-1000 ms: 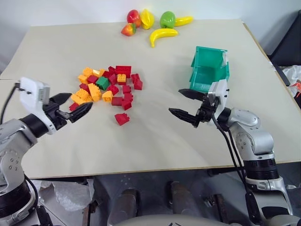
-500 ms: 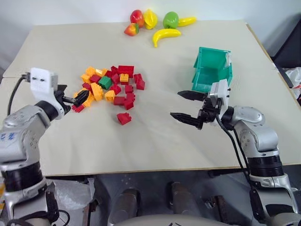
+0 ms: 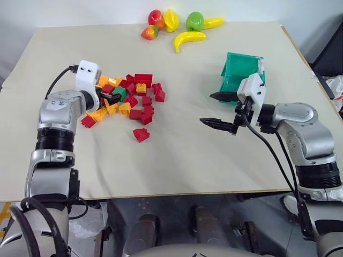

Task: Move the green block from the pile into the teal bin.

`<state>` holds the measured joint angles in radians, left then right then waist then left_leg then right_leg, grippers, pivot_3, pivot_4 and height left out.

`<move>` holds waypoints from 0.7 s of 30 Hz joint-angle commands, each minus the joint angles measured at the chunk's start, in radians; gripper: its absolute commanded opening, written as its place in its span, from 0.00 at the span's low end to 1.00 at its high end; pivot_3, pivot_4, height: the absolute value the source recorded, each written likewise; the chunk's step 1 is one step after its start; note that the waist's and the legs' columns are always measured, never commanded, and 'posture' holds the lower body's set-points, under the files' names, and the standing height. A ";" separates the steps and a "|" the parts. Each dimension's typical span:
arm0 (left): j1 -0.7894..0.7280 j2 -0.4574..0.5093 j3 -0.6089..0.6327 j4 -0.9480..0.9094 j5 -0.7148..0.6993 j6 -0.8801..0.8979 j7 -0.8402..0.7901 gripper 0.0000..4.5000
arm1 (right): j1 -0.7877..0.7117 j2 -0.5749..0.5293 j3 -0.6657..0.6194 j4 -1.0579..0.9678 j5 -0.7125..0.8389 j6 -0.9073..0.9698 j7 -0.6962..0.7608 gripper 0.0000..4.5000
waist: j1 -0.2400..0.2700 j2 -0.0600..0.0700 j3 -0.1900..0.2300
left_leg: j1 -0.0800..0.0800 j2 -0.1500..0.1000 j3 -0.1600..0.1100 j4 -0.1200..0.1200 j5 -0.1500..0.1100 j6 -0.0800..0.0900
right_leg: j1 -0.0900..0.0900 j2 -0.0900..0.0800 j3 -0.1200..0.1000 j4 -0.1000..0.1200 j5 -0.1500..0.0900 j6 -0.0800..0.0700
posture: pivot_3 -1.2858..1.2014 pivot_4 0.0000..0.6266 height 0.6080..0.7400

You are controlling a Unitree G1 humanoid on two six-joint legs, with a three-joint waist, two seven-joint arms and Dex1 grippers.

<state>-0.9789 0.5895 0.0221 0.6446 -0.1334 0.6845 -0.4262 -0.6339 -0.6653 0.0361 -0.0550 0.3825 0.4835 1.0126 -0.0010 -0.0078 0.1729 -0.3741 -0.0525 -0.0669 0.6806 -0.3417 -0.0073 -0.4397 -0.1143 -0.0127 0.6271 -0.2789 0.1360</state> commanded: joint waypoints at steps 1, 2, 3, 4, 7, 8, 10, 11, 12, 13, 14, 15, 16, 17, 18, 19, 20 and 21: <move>-0.100 -0.025 -0.018 0.137 0.032 -0.083 -0.047 1.00 | -0.037 -0.035 0.000 -0.040 0.004 0.055 0.006 1.00 | 0.000 0.000 0.000 | -0.001 0.000 0.000 0.000 0.000 0.000 | -0.001 0.000 0.000 0.000 0.000 0.000 | 0.52 0.24 1.00; -0.129 -0.040 -0.026 0.183 0.040 -0.097 -0.062 1.00 | -0.044 -0.038 0.001 -0.041 0.004 0.064 0.005 1.00 | 0.000 0.000 0.000 | -0.001 -0.001 0.000 0.000 0.000 0.000 | -0.001 0.000 0.000 0.000 0.000 0.000 | 0.52 0.24 1.00; -0.152 -0.051 -0.032 0.224 0.048 -0.106 -0.075 1.00 | -0.048 -0.037 0.001 -0.041 0.005 0.067 0.004 1.00 | 0.000 0.000 0.000 | -0.002 -0.001 0.000 0.000 0.000 0.000 | -0.001 0.000 0.000 0.000 0.000 0.000 | 0.52 0.24 1.00; -0.171 -0.058 -0.036 0.259 0.055 -0.116 -0.084 1.00 | -0.051 -0.037 0.001 -0.041 0.005 0.070 0.003 1.00 | 0.000 -0.001 0.000 | -0.002 -0.001 0.000 0.000 0.000 0.000 | -0.002 0.000 0.000 0.000 0.000 0.000 | 0.52 0.24 1.00; -0.227 -0.080 -0.034 0.378 0.067 -0.130 -0.099 1.00 | -0.049 -0.037 -0.002 -0.038 -0.004 0.064 -0.005 1.00 | -0.001 -0.001 0.000 | -0.002 -0.001 0.000 0.000 0.000 0.000 | -0.002 0.000 0.000 0.000 0.000 0.001 | 0.52 0.24 1.00; -0.240 -0.085 -0.034 0.405 0.071 -0.135 -0.102 1.00 | -0.048 -0.037 -0.002 -0.038 -0.006 0.063 -0.007 1.00 | -0.004 -0.001 0.000 | -0.002 -0.001 0.000 0.000 0.000 0.000 | -0.002 0.000 0.000 0.000 0.000 0.001 | 0.52 0.24 1.00; -0.274 -0.093 -0.038 0.474 0.089 -0.135 -0.093 1.00 | -0.044 -0.041 -0.003 -0.040 -0.009 0.064 -0.007 1.00 | -0.004 -0.001 0.000 | -0.002 -0.001 0.001 0.000 0.000 0.000 | -0.003 0.000 0.000 0.001 0.000 0.001 | 0.52 0.24 1.00; -0.289 -0.096 -0.040 0.507 0.099 -0.134 -0.081 1.00 | -0.042 -0.043 -0.003 -0.041 -0.012 0.064 -0.009 1.00 | -0.003 -0.001 0.000 | -0.002 -0.001 0.001 0.000 0.000 0.000 | -0.003 0.000 0.000 0.001 0.000 0.001 | 0.52 0.24 1.00; -0.302 -0.098 -0.046 0.534 0.112 -0.139 -0.079 1.00 | -0.040 -0.044 -0.003 -0.043 -0.013 0.065 -0.011 1.00 | -0.002 -0.001 0.000 | -0.002 -0.001 0.001 0.000 0.000 0.000 | -0.003 0.000 0.000 0.001 0.000 0.001 | 0.52 0.24 1.00; -0.311 -0.101 -0.051 0.552 0.122 -0.146 -0.087 1.00 | -0.039 -0.044 -0.003 -0.044 -0.014 0.064 -0.012 1.00 | -0.002 -0.001 0.000 | -0.002 -0.001 0.001 0.000 0.000 0.001 | -0.003 -0.001 0.000 0.001 0.000 0.001 | 0.52 0.24 1.00; -0.319 -0.104 -0.049 0.567 0.126 -0.148 -0.095 1.00 | -0.036 -0.044 -0.004 -0.046 -0.015 0.064 -0.014 1.00 | -0.002 -0.001 0.001 | -0.002 -0.002 0.001 0.000 0.000 0.001 | -0.003 -0.001 0.001 0.001 0.001 0.001 | 0.52 0.24 1.00; -0.328 -0.106 -0.043 0.582 0.126 -0.144 -0.095 1.00 | -0.034 -0.044 -0.005 -0.049 -0.014 0.064 -0.015 1.00 | -0.002 -0.001 0.001 | -0.003 -0.002 0.001 0.000 0.000 0.001 | -0.003 -0.001 0.001 0.001 0.001 0.001 | 0.52 0.24 1.00; -0.338 -0.109 -0.045 0.596 0.133 -0.137 -0.095 1.00 | -0.032 -0.044 -0.006 -0.051 -0.015 0.064 -0.017 1.00 | -0.002 -0.001 0.001 | -0.003 -0.002 0.001 0.000 0.000 0.001 | -0.003 -0.001 0.001 0.001 0.001 0.001 | 0.52 0.24 1.00; -0.345 -0.112 -0.048 0.609 0.140 -0.131 -0.091 1.00 | -0.029 -0.043 -0.008 -0.054 -0.016 0.064 -0.019 1.00 | -0.002 -0.001 0.001 | -0.003 -0.002 0.001 0.000 0.000 0.001 | -0.003 -0.001 0.000 0.001 0.001 0.001 | 0.52 0.24 1.00; -0.351 -0.114 -0.053 0.619 0.148 -0.126 -0.090 1.00 | -0.026 -0.043 -0.009 -0.056 -0.016 0.063 -0.020 1.00 | -0.002 -0.001 0.001 | -0.003 -0.002 0.001 0.000 0.000 0.001 | -0.003 -0.001 0.000 0.001 0.001 0.001 | 0.52 0.24 1.00; -0.356 -0.116 -0.058 0.626 0.157 -0.121 -0.099 1.00 | -0.024 -0.043 -0.010 -0.059 -0.016 0.063 -0.021 1.00 | -0.002 -0.001 0.001 | -0.003 -0.002 0.001 0.000 0.000 0.001 | -0.003 -0.001 0.001 0.001 0.001 0.001 | 0.52 0.24 1.00; -0.361 -0.119 -0.053 0.635 0.158 -0.115 -0.099 1.00 | -0.020 -0.042 -0.009 -0.061 -0.016 0.061 -0.022 1.00 | -0.003 -0.001 0.001 | -0.003 -0.002 0.001 0.000 0.000 0.001 | -0.003 -0.001 0.001 0.001 0.001 0.001 | 0.52 0.24 1.00; -0.365 -0.122 -0.048 0.643 0.159 -0.114 -0.103 1.00 | -0.016 -0.041 -0.009 -0.063 -0.017 0.059 -0.024 1.00 | -0.003 -0.001 0.001 | -0.003 -0.002 0.002 0.000 0.000 0.001 | -0.003 -0.001 0.001 0.001 0.001 0.001 | 0.52 0.24 1.00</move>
<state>-1.3296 0.4664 -0.0202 1.2681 0.0040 0.5574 -0.5241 -0.6527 -0.6924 0.0499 -0.0778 0.3624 0.5498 0.9945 -0.0038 -0.0087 0.1735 -0.3766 -0.0542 -0.0653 0.6810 -0.3415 -0.0064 -0.4429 -0.1150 -0.0121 0.6283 -0.2783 0.1372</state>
